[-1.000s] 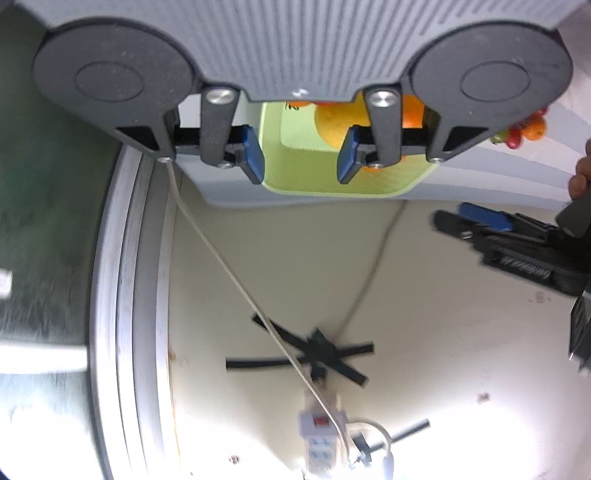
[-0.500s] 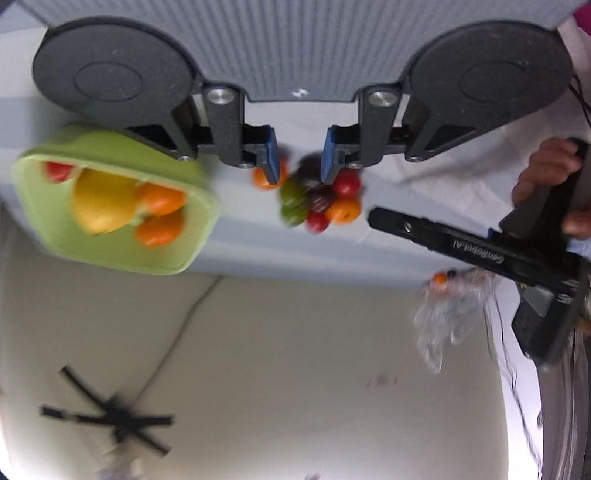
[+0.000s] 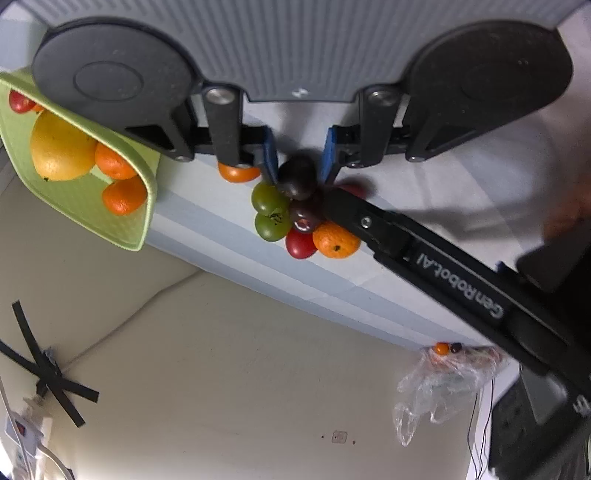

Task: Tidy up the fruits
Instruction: 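Grasp a red tomato with the left gripper while the right gripper grasps a dark plum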

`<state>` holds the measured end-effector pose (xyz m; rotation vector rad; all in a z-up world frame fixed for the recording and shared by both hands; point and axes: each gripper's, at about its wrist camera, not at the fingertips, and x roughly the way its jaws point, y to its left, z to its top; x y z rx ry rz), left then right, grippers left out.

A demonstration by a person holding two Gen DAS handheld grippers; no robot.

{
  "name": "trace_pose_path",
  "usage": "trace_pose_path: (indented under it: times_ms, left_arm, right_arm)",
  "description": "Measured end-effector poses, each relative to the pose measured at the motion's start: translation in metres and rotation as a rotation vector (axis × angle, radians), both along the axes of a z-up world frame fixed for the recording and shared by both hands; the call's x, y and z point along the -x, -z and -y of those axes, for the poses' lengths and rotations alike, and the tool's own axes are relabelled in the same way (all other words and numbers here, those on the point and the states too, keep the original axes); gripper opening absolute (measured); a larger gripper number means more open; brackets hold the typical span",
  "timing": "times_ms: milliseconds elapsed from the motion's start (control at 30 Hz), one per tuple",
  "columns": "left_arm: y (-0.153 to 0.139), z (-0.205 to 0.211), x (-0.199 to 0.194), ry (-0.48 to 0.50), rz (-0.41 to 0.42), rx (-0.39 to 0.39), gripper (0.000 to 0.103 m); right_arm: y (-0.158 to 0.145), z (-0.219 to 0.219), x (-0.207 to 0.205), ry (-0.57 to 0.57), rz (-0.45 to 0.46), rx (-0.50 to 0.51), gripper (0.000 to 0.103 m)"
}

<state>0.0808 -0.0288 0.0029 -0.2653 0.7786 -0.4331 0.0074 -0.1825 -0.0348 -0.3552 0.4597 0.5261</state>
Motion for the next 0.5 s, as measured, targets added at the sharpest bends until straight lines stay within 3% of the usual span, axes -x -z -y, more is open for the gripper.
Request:
trace_pose_path:
  times_ms: [133, 233, 367, 500]
  left_arm:
    - [0.001, 0.006, 0.006, 0.003, 0.011, -0.022, 0.025]
    - [-0.001, 0.013, 0.015, 0.000, 0.034, -0.059, 0.026]
    - [-0.006, 0.015, 0.022, 0.025, 0.001, -0.003, 0.025]
    - [-0.027, 0.032, 0.013, 0.084, 0.020, 0.038, 0.025]
  right_arm:
    - [-0.001, 0.004, 0.002, -0.004, -0.005, -0.024, 0.026]
    - [-0.002, 0.007, 0.014, -0.004, 0.007, -0.044, 0.026]
    - [-0.005, 0.018, 0.038, 0.025, 0.064, -0.068, 0.026]
    - [-0.017, 0.042, 0.046, 0.089, 0.119, -0.124, 0.026]
